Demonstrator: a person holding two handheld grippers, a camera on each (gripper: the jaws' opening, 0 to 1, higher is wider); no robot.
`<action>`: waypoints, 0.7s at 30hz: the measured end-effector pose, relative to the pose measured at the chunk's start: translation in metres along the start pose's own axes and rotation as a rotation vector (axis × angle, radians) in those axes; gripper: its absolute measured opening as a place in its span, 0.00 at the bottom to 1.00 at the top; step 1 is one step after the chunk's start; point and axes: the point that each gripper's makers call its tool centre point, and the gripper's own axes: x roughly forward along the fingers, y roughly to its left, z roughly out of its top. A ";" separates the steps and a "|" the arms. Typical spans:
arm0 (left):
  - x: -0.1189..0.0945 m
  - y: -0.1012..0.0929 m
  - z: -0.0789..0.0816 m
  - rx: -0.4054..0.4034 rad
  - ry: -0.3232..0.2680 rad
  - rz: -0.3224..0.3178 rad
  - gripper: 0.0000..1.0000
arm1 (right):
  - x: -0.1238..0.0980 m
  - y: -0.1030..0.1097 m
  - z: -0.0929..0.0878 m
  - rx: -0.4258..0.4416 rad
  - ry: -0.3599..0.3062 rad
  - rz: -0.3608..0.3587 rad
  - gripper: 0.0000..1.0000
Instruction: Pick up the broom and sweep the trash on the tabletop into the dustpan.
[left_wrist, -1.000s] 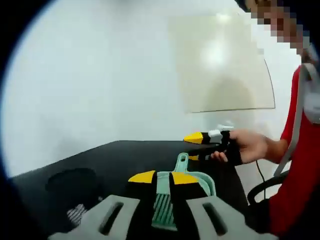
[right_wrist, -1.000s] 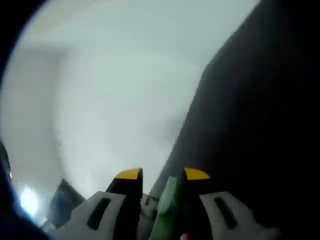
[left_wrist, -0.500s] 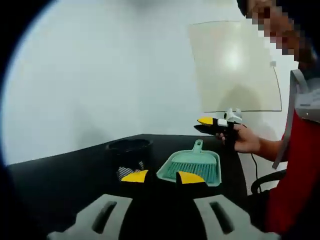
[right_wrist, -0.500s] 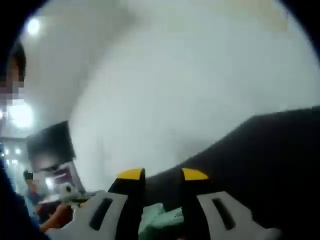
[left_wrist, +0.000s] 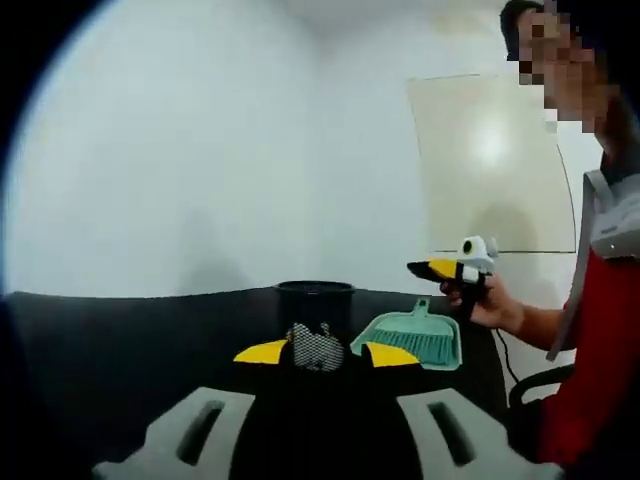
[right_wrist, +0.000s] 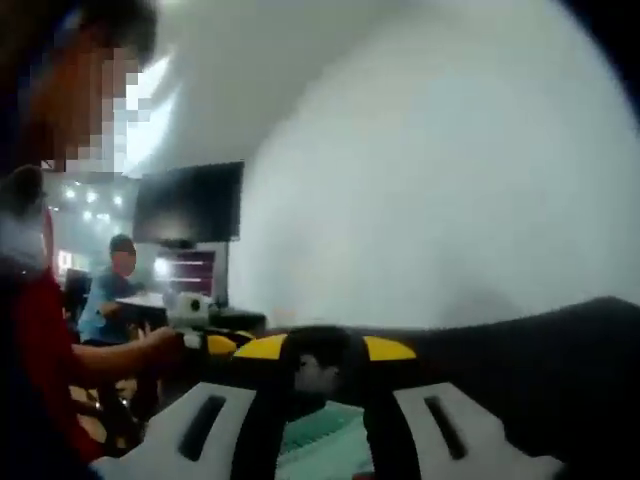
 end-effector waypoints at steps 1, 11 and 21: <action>0.000 -0.001 0.001 0.014 -0.006 0.000 0.28 | 0.000 0.000 0.000 -0.008 0.002 0.001 0.29; -0.004 0.008 0.001 -0.005 -0.017 0.060 0.37 | -0.009 -0.006 0.000 0.121 -0.026 0.019 0.29; -0.004 0.011 -0.006 0.024 0.020 0.078 0.34 | -0.007 -0.008 -0.009 0.134 0.001 0.000 0.29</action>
